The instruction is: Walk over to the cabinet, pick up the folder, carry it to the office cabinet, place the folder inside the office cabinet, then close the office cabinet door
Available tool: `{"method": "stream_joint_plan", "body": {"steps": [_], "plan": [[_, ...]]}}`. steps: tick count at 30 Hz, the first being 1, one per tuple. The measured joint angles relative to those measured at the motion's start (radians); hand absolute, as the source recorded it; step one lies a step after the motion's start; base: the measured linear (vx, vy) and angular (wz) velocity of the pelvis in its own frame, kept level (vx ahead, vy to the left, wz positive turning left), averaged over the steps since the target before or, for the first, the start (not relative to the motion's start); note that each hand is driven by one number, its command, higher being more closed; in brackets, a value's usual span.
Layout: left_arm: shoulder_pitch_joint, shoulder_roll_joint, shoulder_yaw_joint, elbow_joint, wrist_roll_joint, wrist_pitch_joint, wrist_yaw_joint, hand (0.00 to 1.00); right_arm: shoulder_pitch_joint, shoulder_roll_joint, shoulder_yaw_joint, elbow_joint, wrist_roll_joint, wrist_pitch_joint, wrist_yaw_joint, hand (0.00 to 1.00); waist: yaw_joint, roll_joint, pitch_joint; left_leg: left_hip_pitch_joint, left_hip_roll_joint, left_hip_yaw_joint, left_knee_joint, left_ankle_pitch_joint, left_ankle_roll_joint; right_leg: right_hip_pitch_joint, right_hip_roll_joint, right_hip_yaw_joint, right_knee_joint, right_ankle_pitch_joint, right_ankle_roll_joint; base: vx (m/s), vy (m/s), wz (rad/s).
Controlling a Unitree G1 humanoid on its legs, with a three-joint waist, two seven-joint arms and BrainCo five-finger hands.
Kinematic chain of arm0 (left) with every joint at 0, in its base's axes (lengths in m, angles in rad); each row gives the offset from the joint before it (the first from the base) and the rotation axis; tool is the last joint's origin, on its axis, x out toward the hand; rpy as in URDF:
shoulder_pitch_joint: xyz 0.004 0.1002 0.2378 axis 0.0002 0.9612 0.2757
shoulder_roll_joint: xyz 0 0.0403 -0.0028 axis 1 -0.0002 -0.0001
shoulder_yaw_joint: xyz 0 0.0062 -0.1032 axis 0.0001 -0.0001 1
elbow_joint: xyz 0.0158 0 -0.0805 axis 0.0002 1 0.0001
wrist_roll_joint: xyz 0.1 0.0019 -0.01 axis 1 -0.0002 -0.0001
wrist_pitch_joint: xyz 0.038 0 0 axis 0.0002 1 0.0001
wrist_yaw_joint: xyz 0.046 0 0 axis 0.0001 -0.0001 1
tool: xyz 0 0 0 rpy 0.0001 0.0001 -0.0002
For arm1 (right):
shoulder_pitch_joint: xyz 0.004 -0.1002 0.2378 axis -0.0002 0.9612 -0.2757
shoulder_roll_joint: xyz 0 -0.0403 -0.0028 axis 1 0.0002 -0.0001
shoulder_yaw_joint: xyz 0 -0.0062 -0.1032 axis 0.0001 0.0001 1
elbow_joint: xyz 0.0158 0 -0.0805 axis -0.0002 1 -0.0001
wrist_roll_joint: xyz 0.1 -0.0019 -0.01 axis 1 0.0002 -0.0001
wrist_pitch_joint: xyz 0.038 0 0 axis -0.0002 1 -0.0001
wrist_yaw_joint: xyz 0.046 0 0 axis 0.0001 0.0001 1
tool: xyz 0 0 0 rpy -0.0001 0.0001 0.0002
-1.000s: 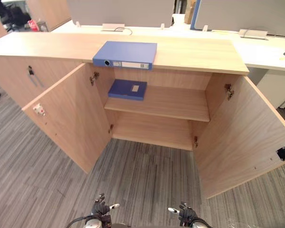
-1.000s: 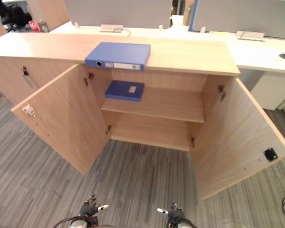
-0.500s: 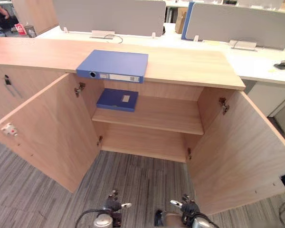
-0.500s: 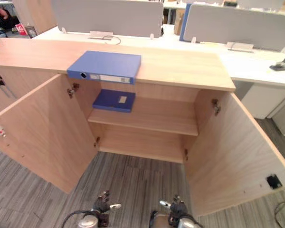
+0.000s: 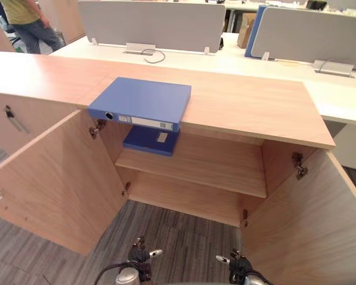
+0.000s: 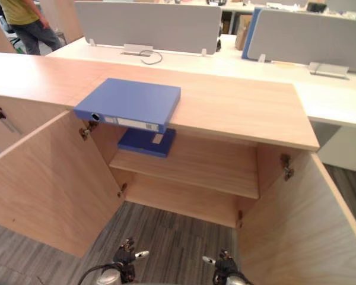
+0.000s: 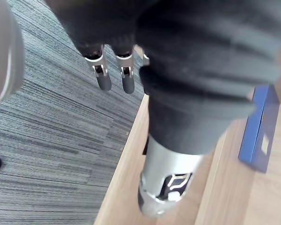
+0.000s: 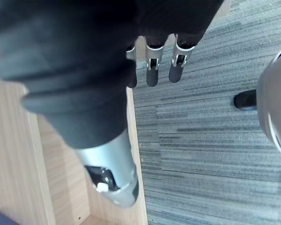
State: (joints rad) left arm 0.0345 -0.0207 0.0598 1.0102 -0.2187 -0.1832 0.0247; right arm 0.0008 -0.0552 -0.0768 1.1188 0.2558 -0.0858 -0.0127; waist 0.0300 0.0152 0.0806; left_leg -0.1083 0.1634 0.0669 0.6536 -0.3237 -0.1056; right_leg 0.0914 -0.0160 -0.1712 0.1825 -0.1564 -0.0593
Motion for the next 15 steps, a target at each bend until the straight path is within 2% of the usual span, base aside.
{"method": "stream_joint_plan", "body": {"steps": [1,2,3,5,6,8,10,15], "plan": [[-0.001,0.008,0.006,-0.001,-0.065,0.002,-0.013,0.0,0.0,0.002,0.0,0.0,-0.001,0.003,0.0,0.0,0.008,0.004,0.001,-0.024,-0.011,-0.008,-0.128,0.017,-0.007,0.006,-0.012,0.021,0.0,0.002,0.013,0.11,0.185,-0.56],[0.0,0.013,0.004,-0.002,-0.177,0.008,-0.034,0.0,0.007,-0.002,0.0,-0.001,-0.003,0.005,0.002,0.0,0.012,0.019,-0.006,-0.032,-0.02,-0.044,-0.295,0.142,-0.004,0.017,-0.004,0.039,-0.002,-0.004,0.044,0.17,0.283,-0.54],[0.004,0.013,0.001,-0.003,-0.229,0.012,-0.043,0.0,0.011,-0.004,0.0,-0.007,-0.003,0.005,0.004,0.0,0.015,0.03,-0.011,-0.042,-0.021,-0.059,-0.307,0.226,0.01,0.023,0.002,0.053,-0.006,-0.011,0.057,0.21,0.289,-0.24],[0.009,0.054,-0.004,-0.07,-0.461,0.031,-0.078,0.0,0.041,0.007,0.002,-0.018,-0.007,0.009,0.012,0.0,0.005,-0.031,-0.031,-0.013,-0.085,-0.061,-0.363,0.245,0.038,0.035,-0.06,0.067,-0.039,-0.02,0.081,0.17,0.207,0.21],[0.015,0.058,-0.005,-0.099,-0.505,0.034,-0.084,0.0,0.046,0.007,0.001,-0.018,-0.008,0.01,0.013,0.0,0.006,-0.038,-0.034,-0.01,-0.095,-0.061,-0.378,0.252,0.044,0.033,-0.069,0.066,-0.039,-0.019,0.082,0.11,0.144,0.36],[0.06,0.075,-0.016,-0.244,-0.662,0.038,-0.1,0.0,0.072,0.011,0.006,-0.033,-0.026,0.017,0.016,0.0,0.01,-0.044,-0.039,0.019,-0.125,-0.064,-0.445,0.281,0.06,0.032,-0.095,0.067,-0.036,-0.013,0.092,0.1,0.13,0.19],[0.094,0.091,-0.026,-0.351,-0.737,0.036,-0.102,0.0,0.079,0.007,0.031,-0.049,-0.045,0.019,0.022,0.0,0.01,-0.042,-0.041,0.051,-0.133,-0.061,-0.515,0.315,0.063,0.032,-0.104,0.068,-0.037,-0.003,0.107,0.05,0.051,0.06],[0.187,0.105,-0.072,-0.701,-0.838,0.004,-0.062,0.0,0.096,0.009,0.041,-0.067,-0.083,0.026,0.021,0.0,0.014,-0.042,-0.057,0.121,-0.134,-0.062,-0.7,0.413,0.066,0.029,-0.109,0.069,-0.049,0.005,0.121,0.01,0.005,0.02]]}}
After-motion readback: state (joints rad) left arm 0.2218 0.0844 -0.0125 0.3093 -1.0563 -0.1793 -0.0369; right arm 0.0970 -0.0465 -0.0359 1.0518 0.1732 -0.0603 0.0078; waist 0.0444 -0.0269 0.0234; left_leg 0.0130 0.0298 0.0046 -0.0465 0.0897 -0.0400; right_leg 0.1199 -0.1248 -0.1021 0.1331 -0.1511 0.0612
